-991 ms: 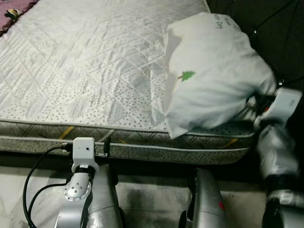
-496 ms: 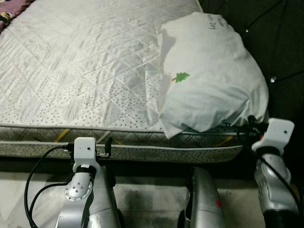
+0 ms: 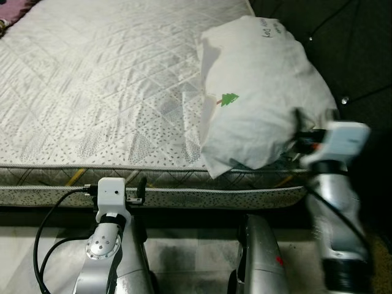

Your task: Clean up the room

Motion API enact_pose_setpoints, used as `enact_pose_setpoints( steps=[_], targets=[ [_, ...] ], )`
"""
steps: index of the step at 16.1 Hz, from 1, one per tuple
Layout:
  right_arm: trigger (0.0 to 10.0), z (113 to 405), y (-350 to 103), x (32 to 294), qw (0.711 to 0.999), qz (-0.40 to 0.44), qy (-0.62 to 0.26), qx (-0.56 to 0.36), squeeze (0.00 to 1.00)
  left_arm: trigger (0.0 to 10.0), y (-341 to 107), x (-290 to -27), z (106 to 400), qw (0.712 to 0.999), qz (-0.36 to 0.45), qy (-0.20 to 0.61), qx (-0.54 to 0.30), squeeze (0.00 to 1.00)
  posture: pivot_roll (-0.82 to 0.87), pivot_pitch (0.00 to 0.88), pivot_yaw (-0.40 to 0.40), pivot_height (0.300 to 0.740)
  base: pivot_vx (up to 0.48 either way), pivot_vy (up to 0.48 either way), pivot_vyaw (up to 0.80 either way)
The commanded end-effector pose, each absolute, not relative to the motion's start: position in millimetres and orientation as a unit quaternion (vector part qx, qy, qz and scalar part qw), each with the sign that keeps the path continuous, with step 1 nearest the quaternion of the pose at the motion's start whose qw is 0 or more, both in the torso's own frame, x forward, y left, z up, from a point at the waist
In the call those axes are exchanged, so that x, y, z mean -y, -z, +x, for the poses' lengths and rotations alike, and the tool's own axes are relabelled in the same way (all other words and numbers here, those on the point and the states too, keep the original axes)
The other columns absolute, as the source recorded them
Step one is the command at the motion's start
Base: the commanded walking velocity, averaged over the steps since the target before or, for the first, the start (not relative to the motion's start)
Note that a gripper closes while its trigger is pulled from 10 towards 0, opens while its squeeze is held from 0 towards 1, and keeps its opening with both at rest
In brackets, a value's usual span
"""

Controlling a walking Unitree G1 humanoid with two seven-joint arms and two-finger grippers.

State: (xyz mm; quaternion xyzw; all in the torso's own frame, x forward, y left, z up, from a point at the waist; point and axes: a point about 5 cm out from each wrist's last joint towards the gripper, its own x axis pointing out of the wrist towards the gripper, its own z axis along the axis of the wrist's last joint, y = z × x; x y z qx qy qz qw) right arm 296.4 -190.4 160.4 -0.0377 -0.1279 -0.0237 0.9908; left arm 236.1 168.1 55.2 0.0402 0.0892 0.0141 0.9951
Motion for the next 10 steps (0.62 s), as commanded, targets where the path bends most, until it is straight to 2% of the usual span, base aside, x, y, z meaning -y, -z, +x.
enact_pose_setpoints(
  steps=[1, 4, 8, 9, 10],
  targets=[
    [10.0, 307, -146, 177, 0.994, -0.056, -0.001, 0.088, 1.00, 10.0, -52, -167, 236, 0.994, 0.042, -0.012, -0.099, 0.00, -0.01, 0.085, -0.007, 0.514, 0.000, 0.000, 0.00],
    [10.0, 329, -116, 153, 0.994, -0.106, -0.030, 0.010, 1.00, 10.0, -52, -168, 236, 0.994, 0.045, -0.019, -0.100, 0.00, 0.02, 0.082, -0.019, 0.514, 0.000, 0.000, 0.00],
    [10.0, 338, -67, 127, 0.988, -0.025, -0.028, -0.152, 1.00, 10.0, -50, -167, 235, 0.993, 0.045, -0.023, -0.104, 0.00, 0.03, 0.078, -0.032, 0.514, 0.000, 0.000, 0.00],
    [10.0, 338, -64, 126, 0.987, -0.019, -0.028, -0.158, 1.00, 10.0, -50, -166, 235, 0.993, 0.046, -0.023, -0.104, 0.00, 0.03, 0.078, -0.033, 0.514, 0.000, 0.000, 0.00],
    [10.0, 341, -77, 127, 0.994, -0.004, -0.024, -0.110, 1.00, 10.0, -51, -167, 236, 0.993, 0.046, -0.025, -0.104, 0.00, 0.03, 0.077, -0.035, 0.514, 0.000, 0.000, 0.00]
  ],
)
